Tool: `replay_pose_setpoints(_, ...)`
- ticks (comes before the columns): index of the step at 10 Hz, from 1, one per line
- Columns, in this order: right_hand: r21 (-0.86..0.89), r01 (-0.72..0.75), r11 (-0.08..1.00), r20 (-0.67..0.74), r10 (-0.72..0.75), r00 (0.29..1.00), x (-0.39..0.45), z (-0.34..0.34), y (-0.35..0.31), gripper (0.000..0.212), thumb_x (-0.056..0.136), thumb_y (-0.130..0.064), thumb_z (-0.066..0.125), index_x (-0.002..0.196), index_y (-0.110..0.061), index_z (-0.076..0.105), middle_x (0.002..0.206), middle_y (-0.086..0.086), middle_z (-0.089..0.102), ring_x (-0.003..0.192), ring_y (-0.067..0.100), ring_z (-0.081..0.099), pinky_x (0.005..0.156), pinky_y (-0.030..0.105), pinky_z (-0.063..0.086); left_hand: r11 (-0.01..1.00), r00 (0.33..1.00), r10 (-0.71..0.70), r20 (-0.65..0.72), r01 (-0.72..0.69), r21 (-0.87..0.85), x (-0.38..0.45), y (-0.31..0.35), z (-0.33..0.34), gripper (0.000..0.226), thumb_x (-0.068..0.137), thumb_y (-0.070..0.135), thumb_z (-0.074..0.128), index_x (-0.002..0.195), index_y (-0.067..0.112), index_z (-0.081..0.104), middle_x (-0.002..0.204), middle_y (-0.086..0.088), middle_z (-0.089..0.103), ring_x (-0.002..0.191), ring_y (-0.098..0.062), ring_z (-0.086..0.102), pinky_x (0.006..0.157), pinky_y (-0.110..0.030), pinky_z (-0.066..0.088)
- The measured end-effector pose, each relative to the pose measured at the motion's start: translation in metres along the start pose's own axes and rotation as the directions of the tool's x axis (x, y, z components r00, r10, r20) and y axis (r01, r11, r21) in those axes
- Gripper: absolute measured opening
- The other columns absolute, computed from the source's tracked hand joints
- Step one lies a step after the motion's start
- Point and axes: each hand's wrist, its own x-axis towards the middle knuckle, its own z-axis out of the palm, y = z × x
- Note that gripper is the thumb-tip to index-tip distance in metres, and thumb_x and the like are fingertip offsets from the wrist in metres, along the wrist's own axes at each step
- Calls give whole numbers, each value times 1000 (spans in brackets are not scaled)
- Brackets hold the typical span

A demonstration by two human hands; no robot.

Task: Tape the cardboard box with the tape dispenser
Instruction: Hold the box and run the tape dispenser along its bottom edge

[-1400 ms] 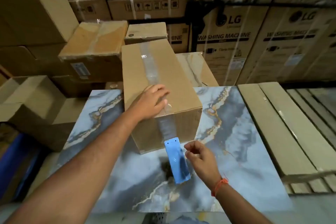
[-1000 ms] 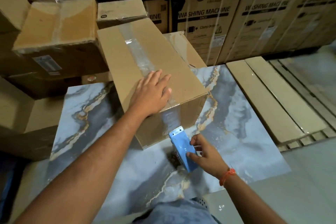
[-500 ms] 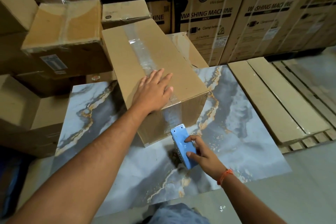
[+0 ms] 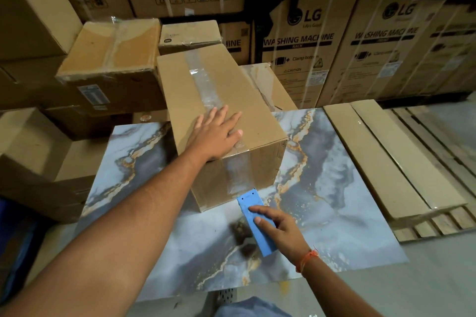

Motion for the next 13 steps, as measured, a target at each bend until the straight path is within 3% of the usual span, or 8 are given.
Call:
replay_pose_setpoints(3,78,-30,996,-4,31,1000,-7,7,1,26,94,-21,68,117,-32,75,120,-14,73,106,14,70,94,35,59,999,1000,-30,0,30,21,2,1,2,67,95,73,22,157,52,9,172,6,-3,158,-23,-5,126,-52,-5)
replay_pose_setpoints(5,53,9,999,-50,-6,999,-14,7,10,27,94,-20,68,118,-30,75,124,-15,72,116,9,66,100,30,53,999,1000,-25,-5,25,25,2,1,2,67,95,73,21,158,52,9,172,5,-2,158,-22,-4,126,-52,-3)
replay_pose_setpoints(6,44,3,999,-53,-1,999,-15,6,9,27,94,-20,68,117,-32,75,125,-15,71,116,8,66,99,28,53,999,1000,-27,-4,27,27,2,0,2,67,95,73,20,157,52,8,172,6,-3,158,-22,-4,126,-52,-3)
replay_pose_setpoints(8,79,-49,996,-73,55,996,-8,9,-4,24,95,-19,66,114,-29,76,120,-12,73,99,2,69,80,18,55,999,1000,-22,-12,22,23,2,0,3,67,95,73,21,157,52,9,172,6,-2,158,-21,-4,126,-51,-3)
replay_pose_setpoints(10,92,-102,991,-82,110,991,0,14,-10,25,95,-19,66,110,-35,78,119,-5,74,98,18,68,88,36,58,999,1000,-24,-5,24,27,0,0,2,67,95,73,20,157,52,8,172,6,-3,158,-20,-5,126,-51,-4)
replay_pose_setpoints(11,101,-94,990,-88,104,991,0,14,-11,26,96,-14,64,114,-28,77,120,-5,74,96,11,67,77,19,53,999,1000,-25,-5,25,28,0,0,2,67,95,73,21,158,52,8,172,6,-3,158,-20,-5,126,-51,-4)
replay_pose_setpoints(13,102,-125,987,-87,134,987,2,14,-11,28,97,-11,61,116,-25,76,121,-5,72,93,10,63,68,11,50,1000,1000,-20,-10,20,18,0,0,2,67,96,72,21,158,51,9,172,6,-3,158,-20,-5,126,-50,-4)
